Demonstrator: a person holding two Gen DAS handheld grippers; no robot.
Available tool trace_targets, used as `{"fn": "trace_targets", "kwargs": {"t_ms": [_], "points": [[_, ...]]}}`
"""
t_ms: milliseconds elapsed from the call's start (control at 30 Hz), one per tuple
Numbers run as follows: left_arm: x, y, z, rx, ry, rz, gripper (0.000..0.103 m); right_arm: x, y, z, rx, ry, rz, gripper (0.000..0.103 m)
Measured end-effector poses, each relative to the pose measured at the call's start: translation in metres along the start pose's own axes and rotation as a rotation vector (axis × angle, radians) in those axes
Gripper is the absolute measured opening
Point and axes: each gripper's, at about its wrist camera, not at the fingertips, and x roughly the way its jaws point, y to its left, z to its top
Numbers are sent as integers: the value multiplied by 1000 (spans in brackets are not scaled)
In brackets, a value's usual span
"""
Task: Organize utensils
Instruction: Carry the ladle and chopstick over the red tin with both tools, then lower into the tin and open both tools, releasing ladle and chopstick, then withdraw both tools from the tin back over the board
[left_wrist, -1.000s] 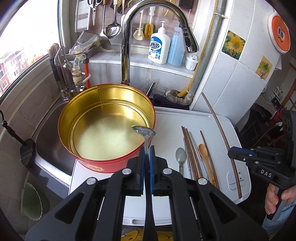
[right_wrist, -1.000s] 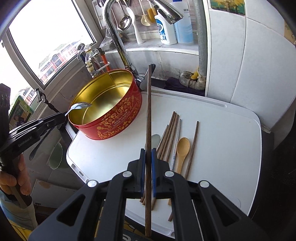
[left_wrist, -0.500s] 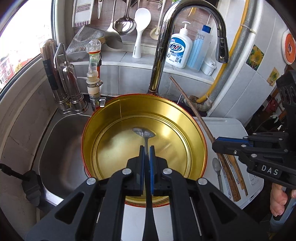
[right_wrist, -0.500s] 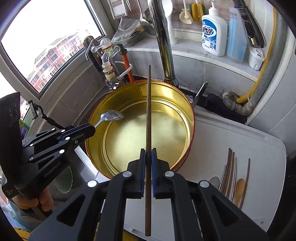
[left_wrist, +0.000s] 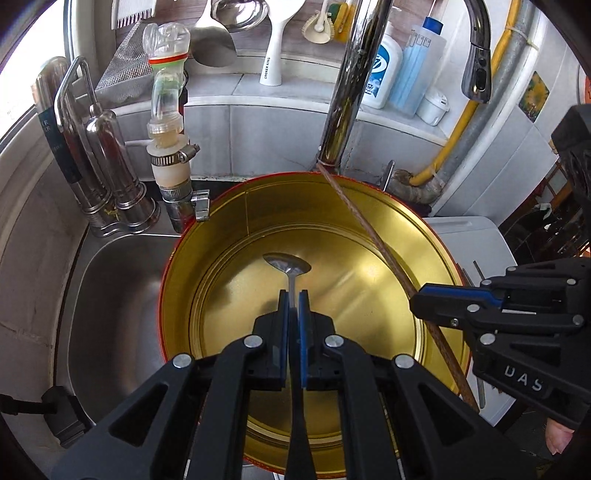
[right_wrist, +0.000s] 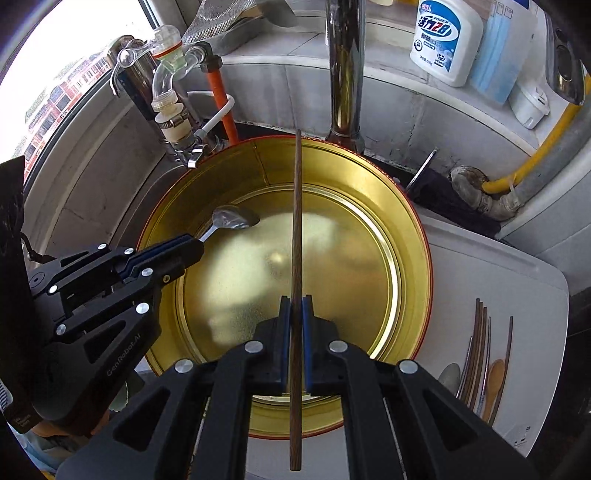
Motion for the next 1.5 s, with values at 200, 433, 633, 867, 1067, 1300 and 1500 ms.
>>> {"fn": "trace_targets", "kwargs": {"t_ms": [200, 433, 633, 867, 1067, 1300, 1500], "points": [[13, 5, 1, 14, 19, -3, 5, 17, -1, 2, 12, 39, -21, 7], [26, 1, -3, 41, 48, 25, 5, 26, -8, 3, 36, 60, -22, 7], [26, -10, -7, 91, 44, 90, 6, 14, -19, 8, 70, 20, -34, 10], [10, -16, -10, 122, -23, 185, 70, -7, -21, 9, 72, -74, -93, 68], [7, -17, -11, 131, -15, 180, 70, -1, -17, 5, 70, -50, -89, 68], [8, -20, -14, 131, -8, 179, 70, -3, -12, -1, 62, -48, -85, 69], [5, -22, -18, 132, -3, 184, 70, -4, -13, -8, 70, -48, -76, 69]]}}
